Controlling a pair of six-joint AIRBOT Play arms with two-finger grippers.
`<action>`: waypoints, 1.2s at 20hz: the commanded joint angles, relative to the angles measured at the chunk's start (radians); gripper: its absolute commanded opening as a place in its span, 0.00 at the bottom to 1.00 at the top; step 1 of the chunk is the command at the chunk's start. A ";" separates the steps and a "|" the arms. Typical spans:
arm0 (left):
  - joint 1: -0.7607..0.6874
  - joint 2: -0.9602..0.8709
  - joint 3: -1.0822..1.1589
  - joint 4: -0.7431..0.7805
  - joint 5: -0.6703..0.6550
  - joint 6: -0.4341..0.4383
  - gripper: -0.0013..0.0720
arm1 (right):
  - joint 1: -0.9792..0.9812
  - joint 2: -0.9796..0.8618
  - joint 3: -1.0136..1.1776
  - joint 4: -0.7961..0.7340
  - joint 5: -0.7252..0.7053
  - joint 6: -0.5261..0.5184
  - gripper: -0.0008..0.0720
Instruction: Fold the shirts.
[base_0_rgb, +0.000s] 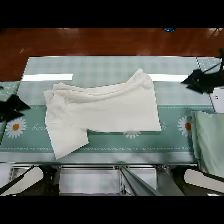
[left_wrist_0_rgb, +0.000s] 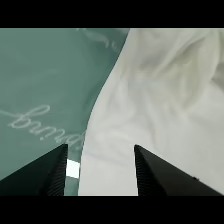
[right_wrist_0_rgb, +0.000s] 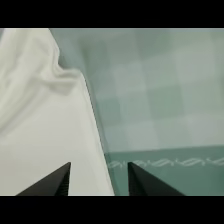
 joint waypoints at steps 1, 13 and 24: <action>0.031 0.032 -0.213 -0.042 0.011 0.049 0.71 | -0.026 0.196 -0.357 0.148 -0.110 -0.138 0.57; 0.030 -0.148 -0.272 -0.260 0.132 0.164 0.71 | -0.025 0.373 -0.464 0.150 -0.046 -0.157 0.57; 0.008 -0.170 -0.180 -0.308 0.074 0.225 0.04 | -0.078 0.340 -0.529 -0.093 -0.045 -0.018 0.57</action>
